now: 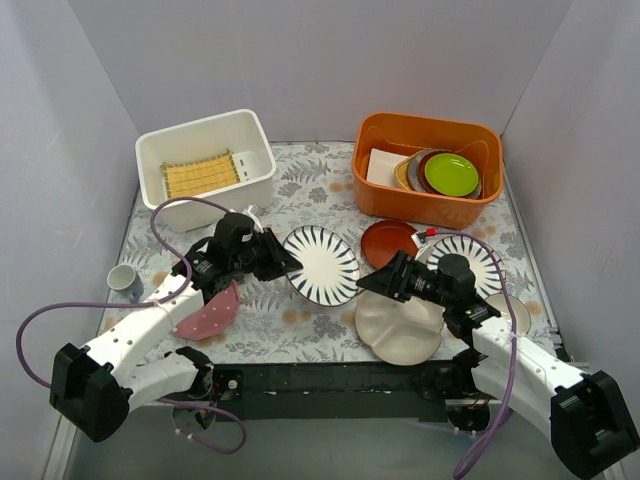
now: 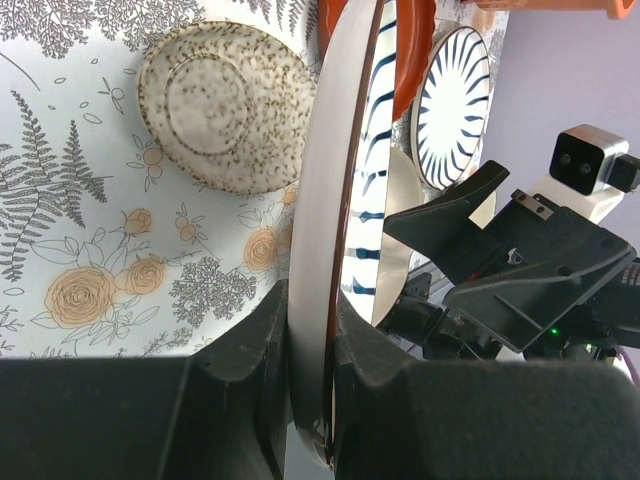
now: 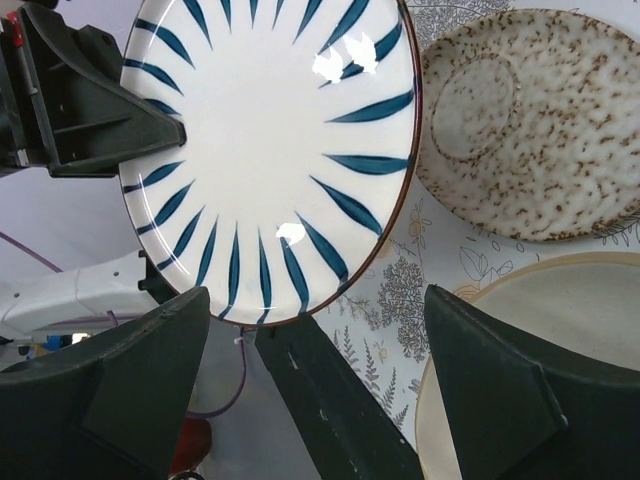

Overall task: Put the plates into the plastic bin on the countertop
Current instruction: Place the plate in the plastic bin.

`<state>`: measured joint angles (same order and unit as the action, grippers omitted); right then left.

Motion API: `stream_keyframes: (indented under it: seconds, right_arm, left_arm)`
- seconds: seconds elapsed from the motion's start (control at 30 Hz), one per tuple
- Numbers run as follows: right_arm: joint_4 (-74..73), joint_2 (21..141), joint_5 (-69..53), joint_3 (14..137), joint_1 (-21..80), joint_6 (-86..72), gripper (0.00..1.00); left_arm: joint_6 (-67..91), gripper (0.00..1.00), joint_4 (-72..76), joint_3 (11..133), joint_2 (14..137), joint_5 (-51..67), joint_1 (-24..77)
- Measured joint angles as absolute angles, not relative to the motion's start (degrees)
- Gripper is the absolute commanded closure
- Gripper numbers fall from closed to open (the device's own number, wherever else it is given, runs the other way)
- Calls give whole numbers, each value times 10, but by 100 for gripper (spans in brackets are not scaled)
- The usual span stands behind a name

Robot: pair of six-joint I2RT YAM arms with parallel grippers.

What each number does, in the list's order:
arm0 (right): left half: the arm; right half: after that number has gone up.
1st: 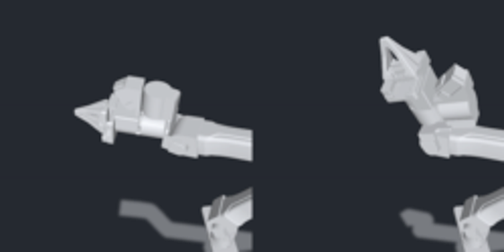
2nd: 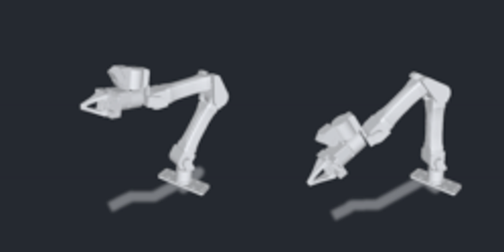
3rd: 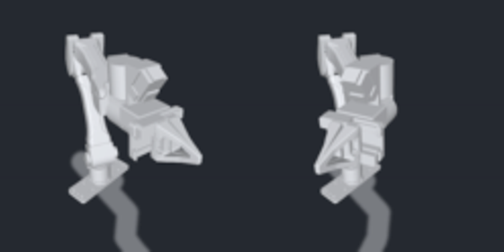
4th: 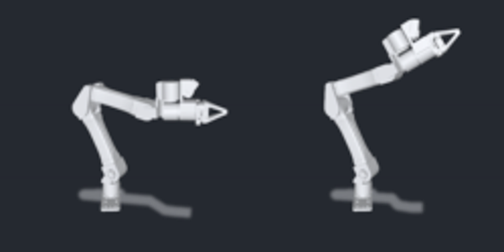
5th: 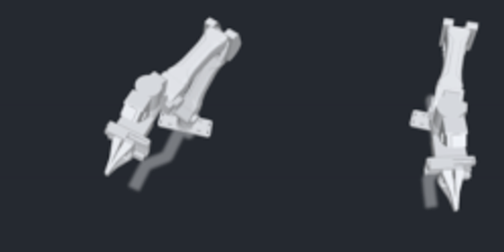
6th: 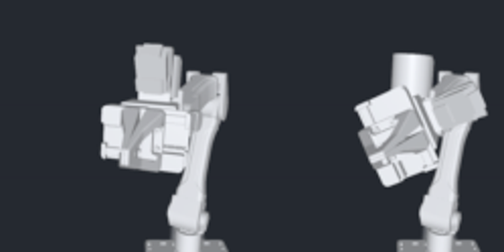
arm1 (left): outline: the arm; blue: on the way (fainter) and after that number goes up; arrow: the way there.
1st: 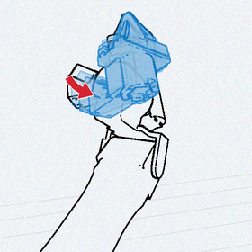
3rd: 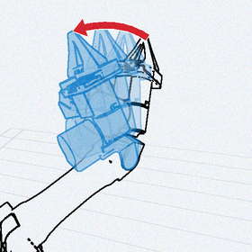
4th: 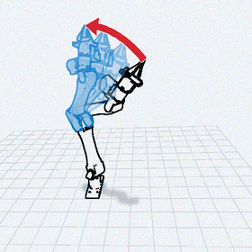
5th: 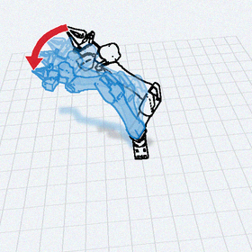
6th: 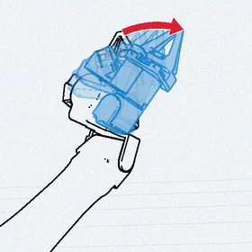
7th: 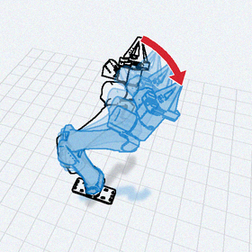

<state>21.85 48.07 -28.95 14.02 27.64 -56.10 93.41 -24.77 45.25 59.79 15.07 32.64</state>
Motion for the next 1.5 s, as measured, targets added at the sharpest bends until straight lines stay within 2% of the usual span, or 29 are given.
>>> stream_keyframes:
  seconds: [0.73, 1.1, 1.5]
  right_arm:
    - [204, 476, -306, 140, 270, -538, 4]
    - [207, 478, -317, 140, 268, -537, 4]
    - [211, 486, -324, 140, 266, -537, 4]
  left_arm:
    - [876, 100, -266, 646, 743, 156, 316]
    - [848, 100, -273, 724, 814, 225, 227]
    - [804, 100, -300, 883, 926, 270, 136]
